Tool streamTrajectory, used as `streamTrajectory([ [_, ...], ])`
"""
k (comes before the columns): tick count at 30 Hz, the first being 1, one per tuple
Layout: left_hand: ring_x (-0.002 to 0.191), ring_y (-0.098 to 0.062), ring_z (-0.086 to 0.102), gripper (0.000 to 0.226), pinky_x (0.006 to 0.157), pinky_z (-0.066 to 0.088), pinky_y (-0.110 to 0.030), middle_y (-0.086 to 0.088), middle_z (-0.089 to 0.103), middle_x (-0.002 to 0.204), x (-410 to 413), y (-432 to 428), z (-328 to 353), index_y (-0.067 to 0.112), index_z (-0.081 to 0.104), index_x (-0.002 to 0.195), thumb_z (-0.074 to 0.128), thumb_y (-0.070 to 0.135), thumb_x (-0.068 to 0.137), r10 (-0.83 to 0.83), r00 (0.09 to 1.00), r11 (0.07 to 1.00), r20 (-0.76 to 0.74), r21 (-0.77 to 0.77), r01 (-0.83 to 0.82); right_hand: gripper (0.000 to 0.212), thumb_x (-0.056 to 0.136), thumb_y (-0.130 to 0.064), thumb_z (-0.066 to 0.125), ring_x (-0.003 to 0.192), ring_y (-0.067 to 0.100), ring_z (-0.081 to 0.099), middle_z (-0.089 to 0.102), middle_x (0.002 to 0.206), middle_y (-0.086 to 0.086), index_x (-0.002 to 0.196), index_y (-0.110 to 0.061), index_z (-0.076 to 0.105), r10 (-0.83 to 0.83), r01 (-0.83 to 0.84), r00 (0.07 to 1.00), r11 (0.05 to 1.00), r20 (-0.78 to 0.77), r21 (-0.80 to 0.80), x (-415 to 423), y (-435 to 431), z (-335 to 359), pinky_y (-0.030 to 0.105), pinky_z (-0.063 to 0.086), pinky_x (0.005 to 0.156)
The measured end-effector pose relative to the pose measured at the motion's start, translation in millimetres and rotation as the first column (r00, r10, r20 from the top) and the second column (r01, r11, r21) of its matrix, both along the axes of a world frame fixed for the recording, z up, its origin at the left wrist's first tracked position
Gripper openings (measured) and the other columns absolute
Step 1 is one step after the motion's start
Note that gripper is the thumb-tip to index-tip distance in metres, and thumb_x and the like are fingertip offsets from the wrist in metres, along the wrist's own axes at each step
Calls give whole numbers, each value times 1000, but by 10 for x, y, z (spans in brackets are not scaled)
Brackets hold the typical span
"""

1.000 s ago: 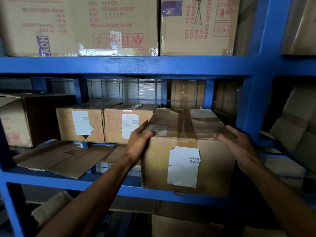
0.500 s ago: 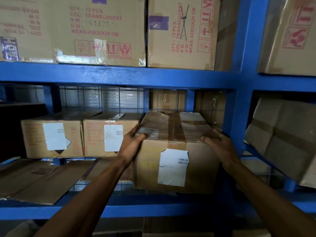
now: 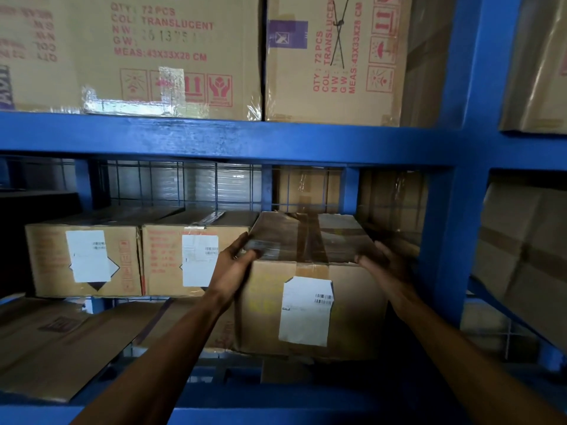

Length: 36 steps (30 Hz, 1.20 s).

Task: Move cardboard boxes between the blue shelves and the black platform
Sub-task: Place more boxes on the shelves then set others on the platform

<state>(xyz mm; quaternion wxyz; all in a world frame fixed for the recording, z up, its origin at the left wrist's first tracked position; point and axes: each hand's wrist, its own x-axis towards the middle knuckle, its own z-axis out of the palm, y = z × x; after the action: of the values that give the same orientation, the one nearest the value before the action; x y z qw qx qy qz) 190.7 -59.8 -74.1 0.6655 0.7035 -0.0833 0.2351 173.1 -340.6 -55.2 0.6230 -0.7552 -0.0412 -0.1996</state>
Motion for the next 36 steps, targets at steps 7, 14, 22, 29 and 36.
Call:
streamTrajectory([
  [7,91,5,57,40,76,43,-11,21,60,99,408,-18,-77,38,50,124,60,13,95,34,999,999,-14,-5,-34,62,92,-14,63,134,28,41,40,149,10,148,-15,36,-109,108,994,993,5,45,636,108,-137,40,35,105],
  [14,118,-15,54,50,104,37,-28,-2,59,134,875,-48,-56,19,51,140,64,18,93,143,990,990,-6,-3,-143,50,89,-15,68,126,29,50,54,135,14,134,-8,50,-271,262,957,961,103,93,1222,201,-159,34,38,98],
  [22,150,-15,17,69,118,24,-39,4,14,164,971,-181,-341,27,19,155,47,53,97,351,861,862,368,232,-450,88,83,-64,56,147,30,19,24,160,10,151,-14,32,-394,535,809,802,437,-267,1296,339,-392,47,20,116],
  [29,152,-32,1,98,123,-5,-40,-16,-3,164,940,31,-837,8,-1,157,39,69,92,228,739,258,634,692,-674,104,81,-83,31,148,36,14,17,160,17,152,-6,24,-112,571,810,371,576,-732,1287,328,-813,49,4,119],
  [36,151,-32,9,101,121,11,-47,-21,10,162,1135,170,-968,0,16,154,40,74,90,139,750,83,647,747,-660,111,76,-82,43,148,36,13,17,160,17,152,-6,20,-78,541,833,320,548,-778,1471,399,-939,51,11,117],
])
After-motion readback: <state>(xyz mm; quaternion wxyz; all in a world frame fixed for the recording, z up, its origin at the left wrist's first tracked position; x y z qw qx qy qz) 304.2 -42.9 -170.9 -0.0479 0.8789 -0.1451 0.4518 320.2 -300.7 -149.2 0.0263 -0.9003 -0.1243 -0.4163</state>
